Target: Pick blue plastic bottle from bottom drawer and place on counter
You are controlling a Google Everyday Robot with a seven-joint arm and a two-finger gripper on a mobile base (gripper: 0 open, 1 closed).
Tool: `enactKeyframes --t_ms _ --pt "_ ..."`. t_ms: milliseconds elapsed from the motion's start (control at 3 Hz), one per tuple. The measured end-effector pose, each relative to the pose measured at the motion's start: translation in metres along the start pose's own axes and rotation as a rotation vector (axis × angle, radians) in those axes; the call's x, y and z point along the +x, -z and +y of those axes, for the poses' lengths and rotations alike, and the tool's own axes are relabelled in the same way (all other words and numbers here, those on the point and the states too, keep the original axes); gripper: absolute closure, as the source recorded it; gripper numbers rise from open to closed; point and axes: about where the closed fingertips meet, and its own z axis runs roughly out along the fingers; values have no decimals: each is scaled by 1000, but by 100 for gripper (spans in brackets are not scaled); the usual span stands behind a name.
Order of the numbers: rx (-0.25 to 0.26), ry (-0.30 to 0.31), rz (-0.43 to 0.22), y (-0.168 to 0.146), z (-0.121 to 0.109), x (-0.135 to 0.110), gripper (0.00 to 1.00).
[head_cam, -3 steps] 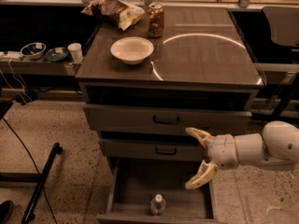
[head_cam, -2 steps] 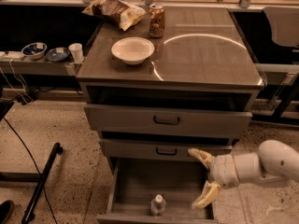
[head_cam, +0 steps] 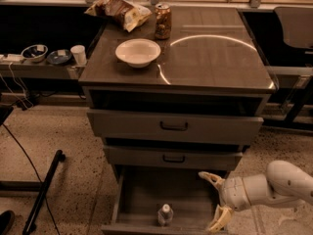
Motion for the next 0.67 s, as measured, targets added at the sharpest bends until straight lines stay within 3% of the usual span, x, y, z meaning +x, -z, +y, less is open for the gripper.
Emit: enactKeyframes --t_ms 333,667 --pt "25 13 -73 -16 -8 8 0" --pt "94 70 -108 -84 -16 35 0"
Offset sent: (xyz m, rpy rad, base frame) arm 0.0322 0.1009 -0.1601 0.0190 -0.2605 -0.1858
